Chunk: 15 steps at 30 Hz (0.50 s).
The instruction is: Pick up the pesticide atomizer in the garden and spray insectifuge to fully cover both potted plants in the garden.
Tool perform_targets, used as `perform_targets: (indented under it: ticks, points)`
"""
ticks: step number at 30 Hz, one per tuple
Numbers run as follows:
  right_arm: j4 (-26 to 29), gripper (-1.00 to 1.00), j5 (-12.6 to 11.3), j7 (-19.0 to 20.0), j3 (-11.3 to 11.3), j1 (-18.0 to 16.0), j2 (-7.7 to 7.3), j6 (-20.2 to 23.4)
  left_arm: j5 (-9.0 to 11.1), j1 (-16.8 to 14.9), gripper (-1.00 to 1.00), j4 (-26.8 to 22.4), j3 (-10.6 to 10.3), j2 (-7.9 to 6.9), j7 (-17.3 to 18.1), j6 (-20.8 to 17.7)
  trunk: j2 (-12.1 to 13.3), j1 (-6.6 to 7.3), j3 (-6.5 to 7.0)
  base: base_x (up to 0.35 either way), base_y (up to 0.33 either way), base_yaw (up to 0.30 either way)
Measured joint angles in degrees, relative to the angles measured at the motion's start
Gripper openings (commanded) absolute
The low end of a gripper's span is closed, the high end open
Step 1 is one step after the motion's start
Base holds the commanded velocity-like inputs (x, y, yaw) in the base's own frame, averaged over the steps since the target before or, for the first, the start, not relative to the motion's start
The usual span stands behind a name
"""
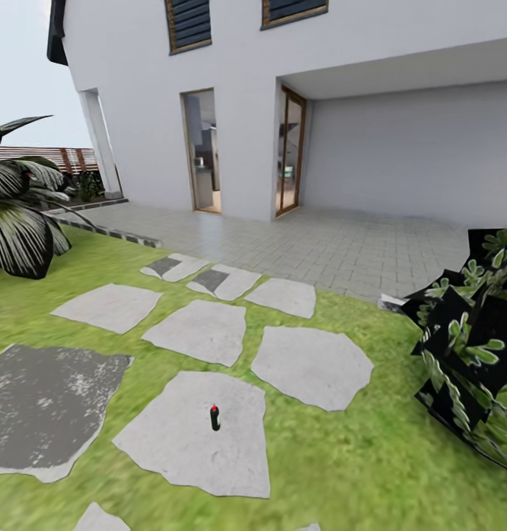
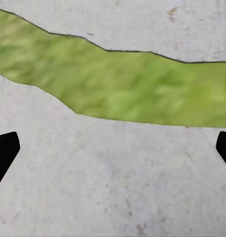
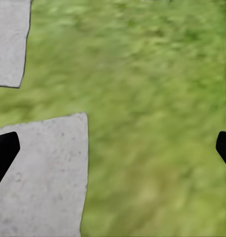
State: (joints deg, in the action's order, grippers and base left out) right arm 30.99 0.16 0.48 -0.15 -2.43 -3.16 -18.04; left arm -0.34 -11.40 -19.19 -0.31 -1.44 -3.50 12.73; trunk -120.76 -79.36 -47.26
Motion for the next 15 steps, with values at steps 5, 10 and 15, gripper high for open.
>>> perform_targets:
  ticks: [5, 10, 15]
  points:
    - [0.0, 1.00, 0.0, 0.0, 0.0, 0.0, 0.00, 0.0, 0.0, 0.0, 1.00, 0.0, 0.0, -0.02, 0.0, 0.0, 0.0, 0.00, 0.00, 0.208, -0.218, 0.033]
    - [0.0, 1.00, 0.0, 0.0, 0.0, 0.0, 0.00, 0.0, 0.0, 0.0, 1.00, 0.0, 0.1, -0.05, 0.0, 0.0, 0.0, 0.00, 0.00, 0.208, -0.203, 0.021]
    - [-0.1, 1.00, 0.0, 0.0, 0.0, 0.0, 0.00, 0.0, 0.3, 0.0, 1.00, 0.0, 0.3, -0.13, 0.0, 0.0, 0.0, 0.00, 0.00, 0.234, -0.094, 0.002]
